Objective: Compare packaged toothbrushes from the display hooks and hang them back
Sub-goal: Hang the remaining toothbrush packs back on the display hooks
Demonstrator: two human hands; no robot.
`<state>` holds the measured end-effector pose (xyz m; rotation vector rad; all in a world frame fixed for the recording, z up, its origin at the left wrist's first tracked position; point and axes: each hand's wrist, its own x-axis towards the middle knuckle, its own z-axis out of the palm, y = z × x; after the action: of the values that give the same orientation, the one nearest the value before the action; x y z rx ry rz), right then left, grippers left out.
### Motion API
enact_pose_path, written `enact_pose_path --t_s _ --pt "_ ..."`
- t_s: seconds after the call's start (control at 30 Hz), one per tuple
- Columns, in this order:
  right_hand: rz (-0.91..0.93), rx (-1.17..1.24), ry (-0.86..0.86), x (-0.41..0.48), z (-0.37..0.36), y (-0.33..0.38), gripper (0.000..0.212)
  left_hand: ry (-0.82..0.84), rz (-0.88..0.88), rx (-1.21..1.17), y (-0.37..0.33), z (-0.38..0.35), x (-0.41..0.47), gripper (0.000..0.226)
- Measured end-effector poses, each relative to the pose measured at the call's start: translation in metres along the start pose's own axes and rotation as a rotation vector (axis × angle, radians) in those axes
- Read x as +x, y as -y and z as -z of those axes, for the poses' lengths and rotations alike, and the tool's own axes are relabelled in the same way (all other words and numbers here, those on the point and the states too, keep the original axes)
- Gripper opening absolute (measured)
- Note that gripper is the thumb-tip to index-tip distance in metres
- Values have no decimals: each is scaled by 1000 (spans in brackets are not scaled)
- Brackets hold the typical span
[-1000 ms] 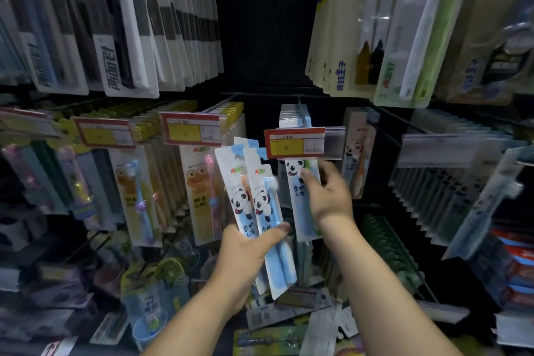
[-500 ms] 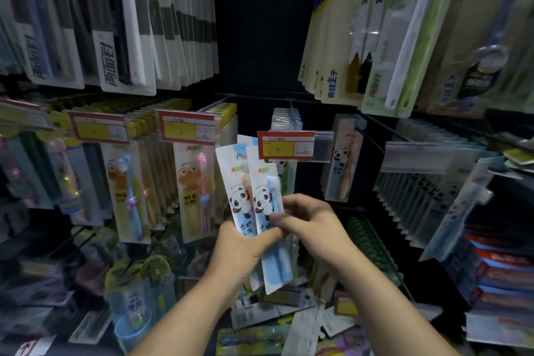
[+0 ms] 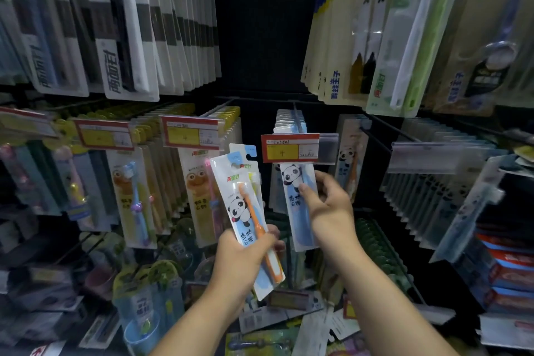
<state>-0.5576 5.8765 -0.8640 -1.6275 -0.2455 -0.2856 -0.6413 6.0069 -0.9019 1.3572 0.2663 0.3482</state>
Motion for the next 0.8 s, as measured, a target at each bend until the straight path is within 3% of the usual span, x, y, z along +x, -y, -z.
enact_pose_path --t_s 0.33,0.63,0.8 --pt "-21 -158 14 5 3 -13 10 182 14 -14 -10 4 -14 33" --pt "-25 -255 19 0 25 -20 13 33 -29 -91 -7 -3 -29 32" --pt "-21 -264 50 -6 33 -26 14 110 -13 49 -3 -9 -34 33"
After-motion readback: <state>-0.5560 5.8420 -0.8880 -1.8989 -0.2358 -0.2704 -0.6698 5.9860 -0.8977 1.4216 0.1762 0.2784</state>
